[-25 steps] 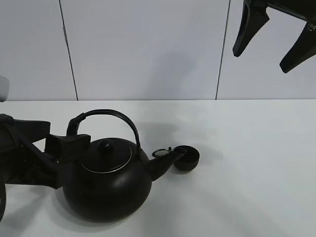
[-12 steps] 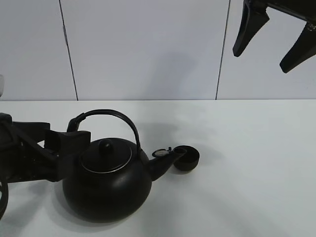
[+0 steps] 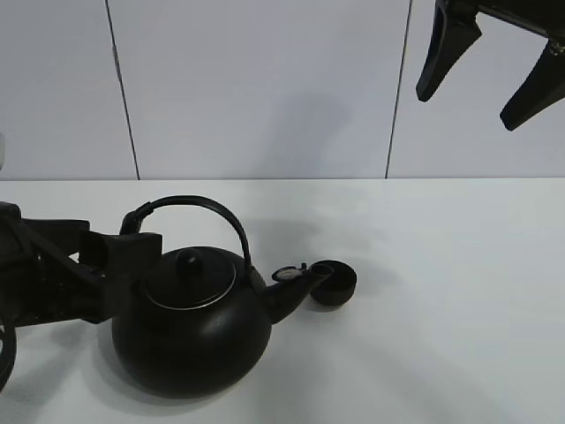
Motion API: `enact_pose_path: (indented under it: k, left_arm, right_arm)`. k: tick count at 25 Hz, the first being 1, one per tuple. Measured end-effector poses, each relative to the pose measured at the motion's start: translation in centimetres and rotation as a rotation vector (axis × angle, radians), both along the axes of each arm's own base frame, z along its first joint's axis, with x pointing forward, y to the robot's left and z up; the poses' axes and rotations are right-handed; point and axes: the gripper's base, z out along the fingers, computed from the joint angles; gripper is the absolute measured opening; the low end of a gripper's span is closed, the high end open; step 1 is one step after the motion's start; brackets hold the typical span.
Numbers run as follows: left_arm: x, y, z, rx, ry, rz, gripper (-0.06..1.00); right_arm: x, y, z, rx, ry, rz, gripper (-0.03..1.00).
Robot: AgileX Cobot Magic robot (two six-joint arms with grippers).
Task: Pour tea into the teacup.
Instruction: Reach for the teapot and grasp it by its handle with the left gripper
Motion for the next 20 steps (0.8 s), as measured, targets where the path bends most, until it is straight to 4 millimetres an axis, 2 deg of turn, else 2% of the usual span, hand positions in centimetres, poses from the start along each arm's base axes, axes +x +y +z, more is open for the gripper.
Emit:
enact_pose_path:
  k: [9,13,20]
  left_arm:
    - [0.0,0.0,0.0,-0.011,0.005,0.008,0.54]
    - [0.5,-0.5,1.1,-0.049,-0.004,0.013,0.54]
    - [1.2,-1.6,1.6,0.074,0.051,-0.043,0.54]
  right_arm:
    - [0.0,0.0,0.0,0.0,0.001,0.0,0.56]
    - [0.0,0.0,0.0,0.0,0.001,0.0,0.56]
    - [0.0,0.0,0.0,0.0,0.003,0.001,0.56]
